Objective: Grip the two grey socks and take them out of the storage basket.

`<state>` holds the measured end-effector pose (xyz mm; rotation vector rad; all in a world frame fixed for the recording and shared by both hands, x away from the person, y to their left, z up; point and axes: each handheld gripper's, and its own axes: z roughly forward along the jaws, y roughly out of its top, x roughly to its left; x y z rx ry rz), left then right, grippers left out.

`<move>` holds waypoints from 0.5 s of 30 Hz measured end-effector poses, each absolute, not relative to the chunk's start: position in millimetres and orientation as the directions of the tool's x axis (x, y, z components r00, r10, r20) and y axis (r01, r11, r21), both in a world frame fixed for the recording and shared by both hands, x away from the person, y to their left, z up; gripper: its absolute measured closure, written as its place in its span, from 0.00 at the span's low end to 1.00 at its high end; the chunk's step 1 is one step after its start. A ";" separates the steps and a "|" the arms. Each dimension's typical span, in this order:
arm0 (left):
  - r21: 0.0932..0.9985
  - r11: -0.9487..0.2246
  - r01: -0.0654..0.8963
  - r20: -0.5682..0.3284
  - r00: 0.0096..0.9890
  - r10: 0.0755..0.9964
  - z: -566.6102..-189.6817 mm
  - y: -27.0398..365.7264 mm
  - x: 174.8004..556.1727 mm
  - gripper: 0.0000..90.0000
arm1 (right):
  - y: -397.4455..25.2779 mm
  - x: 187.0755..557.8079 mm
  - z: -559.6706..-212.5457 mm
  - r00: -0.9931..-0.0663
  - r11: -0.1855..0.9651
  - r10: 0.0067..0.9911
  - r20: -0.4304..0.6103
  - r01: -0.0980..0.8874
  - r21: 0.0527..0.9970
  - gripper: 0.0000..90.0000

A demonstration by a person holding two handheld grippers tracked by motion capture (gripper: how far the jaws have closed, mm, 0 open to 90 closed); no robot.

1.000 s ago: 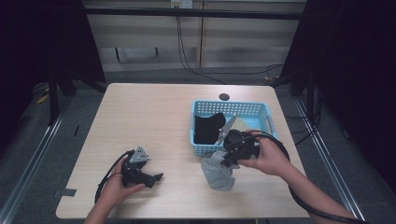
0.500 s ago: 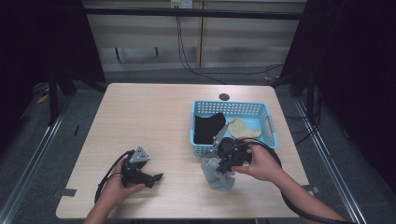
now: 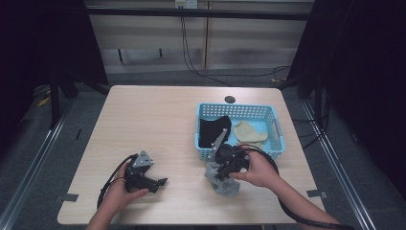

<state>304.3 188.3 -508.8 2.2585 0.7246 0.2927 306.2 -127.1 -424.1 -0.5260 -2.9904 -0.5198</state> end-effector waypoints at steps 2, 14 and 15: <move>0.710 -0.572 0.411 -0.007 0.816 0.578 -508.8 188.2 304.4 0.08 | -123.7 305.2 -425.6 -0.935 0.880 0.334 0.123 0.355 0.314 0.88; 0.708 -0.573 0.414 -0.005 0.813 0.582 -508.6 188.4 303.9 0.08 | -130.0 302.1 -421.1 -0.927 0.849 0.345 0.145 0.375 0.372 0.55; 0.708 -0.573 0.414 -0.005 0.813 0.582 -508.6 188.4 303.9 0.08 | -131.3 300.6 -420.0 -0.924 0.844 0.353 0.150 0.383 0.376 0.52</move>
